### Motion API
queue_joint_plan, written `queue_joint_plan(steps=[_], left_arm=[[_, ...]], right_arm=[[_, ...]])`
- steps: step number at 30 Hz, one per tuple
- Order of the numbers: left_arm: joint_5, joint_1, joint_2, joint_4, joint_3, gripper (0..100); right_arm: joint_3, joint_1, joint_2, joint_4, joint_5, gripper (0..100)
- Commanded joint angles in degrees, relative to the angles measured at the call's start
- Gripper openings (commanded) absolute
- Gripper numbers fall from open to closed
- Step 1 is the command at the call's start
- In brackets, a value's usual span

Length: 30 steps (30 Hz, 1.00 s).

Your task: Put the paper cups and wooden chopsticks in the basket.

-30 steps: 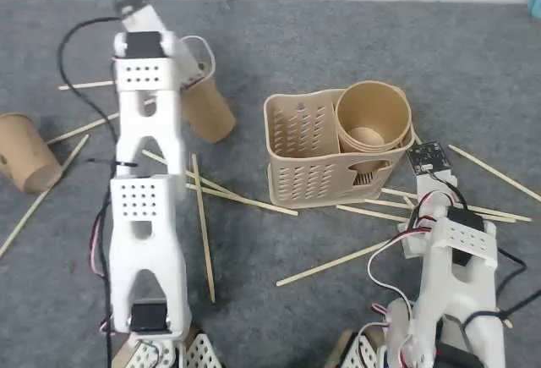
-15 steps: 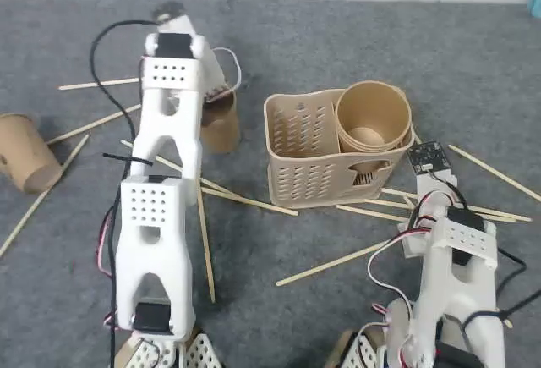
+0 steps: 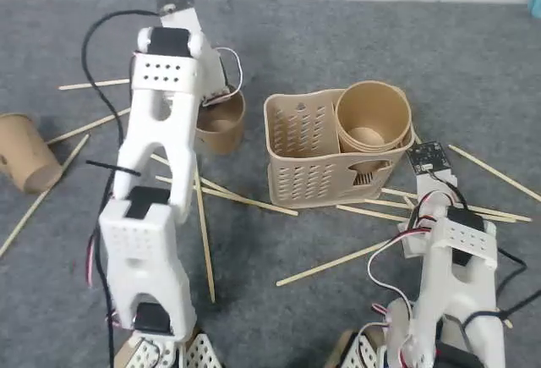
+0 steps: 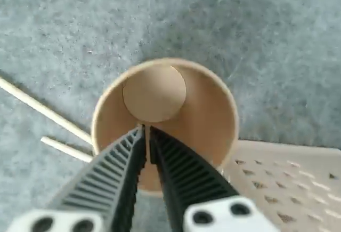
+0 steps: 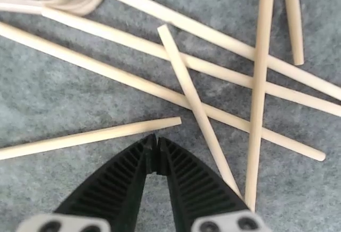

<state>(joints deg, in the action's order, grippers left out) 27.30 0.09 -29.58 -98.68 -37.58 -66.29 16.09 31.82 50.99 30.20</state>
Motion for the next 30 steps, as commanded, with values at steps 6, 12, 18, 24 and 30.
queue_joint_plan(steps=[6,12,18,24,30], left_arm=[[-6.86,-0.09,15.82,-1.76,10.77,2],[-11.52,-4.04,19.16,0.62,15.52,2],[-14.33,-8.26,19.78,5.63,19.74,4],[-14.07,-7.3,19.87,6.95,23.6,21],[-11.78,-7.47,24.44,7.21,23.96,21]], right_arm=[[0.0,0.04,1.98,-0.57,0.62,0.8],[0.0,0.04,1.98,-0.48,0.62,0.8],[0.0,0.04,1.98,-0.48,0.62,0.8],[0.0,0.04,1.98,-0.48,0.62,0.8],[0.0,0.04,1.98,-0.48,0.62,0.8]])
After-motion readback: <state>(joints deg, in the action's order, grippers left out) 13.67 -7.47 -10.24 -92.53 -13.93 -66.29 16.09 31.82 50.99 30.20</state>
